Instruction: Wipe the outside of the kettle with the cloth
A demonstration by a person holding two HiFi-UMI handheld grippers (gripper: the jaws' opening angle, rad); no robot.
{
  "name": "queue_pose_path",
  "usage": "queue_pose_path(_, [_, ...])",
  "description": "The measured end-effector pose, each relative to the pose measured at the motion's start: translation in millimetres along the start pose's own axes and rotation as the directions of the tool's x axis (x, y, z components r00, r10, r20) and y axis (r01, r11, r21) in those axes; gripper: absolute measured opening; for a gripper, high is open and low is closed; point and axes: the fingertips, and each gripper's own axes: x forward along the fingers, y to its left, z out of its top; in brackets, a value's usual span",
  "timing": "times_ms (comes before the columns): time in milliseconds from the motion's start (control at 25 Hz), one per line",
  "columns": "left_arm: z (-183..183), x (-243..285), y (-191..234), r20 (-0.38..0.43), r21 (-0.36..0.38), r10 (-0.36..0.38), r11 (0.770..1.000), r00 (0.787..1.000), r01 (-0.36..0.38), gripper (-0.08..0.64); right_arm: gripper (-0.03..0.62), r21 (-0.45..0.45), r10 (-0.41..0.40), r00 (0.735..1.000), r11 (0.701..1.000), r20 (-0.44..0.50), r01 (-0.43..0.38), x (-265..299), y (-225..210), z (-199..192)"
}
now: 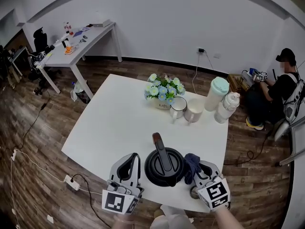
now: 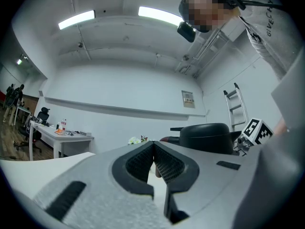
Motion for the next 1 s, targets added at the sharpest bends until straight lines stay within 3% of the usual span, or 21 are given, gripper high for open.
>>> queue_pose_path(240, [-4, -2, 2, -0.016, 0.004, -0.005, 1.000, 1.000, 0.005, 0.006, 0.055, 0.009, 0.039, 0.987, 0.999, -0.157, -0.038, 12, 7, -44])
queue_pose_path(320, [-8, -5, 3, -0.019, 0.018, -0.004, 1.000, 1.000, 0.004, 0.006, 0.055, -0.013, 0.015, 0.988, 1.000, -0.153, -0.017, 11, 6, -44])
queue_pose_path(440, [-10, -9, 6, -0.024, 0.015, 0.001, 1.000, 1.000, 0.000, 0.006, 0.055, -0.050, -0.091, 0.996, 0.995, -0.004, 0.091, -8, -19, -5])
queue_pose_path(520, [-7, -10, 9, -0.024, -0.002, 0.009, 1.000, 1.000, -0.009, 0.006, 0.055, -0.043, -0.133, 0.980, 0.989, 0.150, 0.141, -25, -38, 44])
queue_pose_path(600, [-1, -11, 14, -0.016, -0.011, 0.021, 1.000, 1.000, -0.021, 0.006, 0.055, -0.054, -0.124, 0.949, 0.988, 0.289, 0.145, -41, -48, 98])
queue_pose_path(680, [7, -9, 19, 0.003, 0.002, 0.031, 1.000, 0.999, -0.032, 0.008, 0.055, -0.077, -0.069, 0.904, 0.991, 0.423, 0.111, -54, -48, 151])
queue_pose_path(760, [17, -4, 21, 0.019, -0.002, 0.038, 0.999, 0.999, -0.038, 0.008, 0.055, -0.095, 0.020, 0.838, 0.995, 0.545, 0.038, -64, -43, 201])
queue_pose_path(840, [28, 0, 24, 0.038, -0.003, 0.049, 0.999, 0.998, -0.049, 0.008, 0.055, -0.123, 0.125, 0.785, 0.990, 0.607, -0.062, -65, -34, 238])
queue_pose_path(920, [37, 3, 29, 0.058, -0.006, 0.063, 0.998, 0.996, -0.063, 0.008, 0.055, -0.165, 0.239, 0.772, 0.971, 0.589, -0.174, -51, -23, 253])
queue_pose_path(1000, [43, 5, 32, 0.067, -0.016, 0.076, 0.997, 0.995, -0.075, 0.008, 0.055, -0.198, 0.332, 0.799, 0.943, 0.502, -0.267, -26, -11, 246])
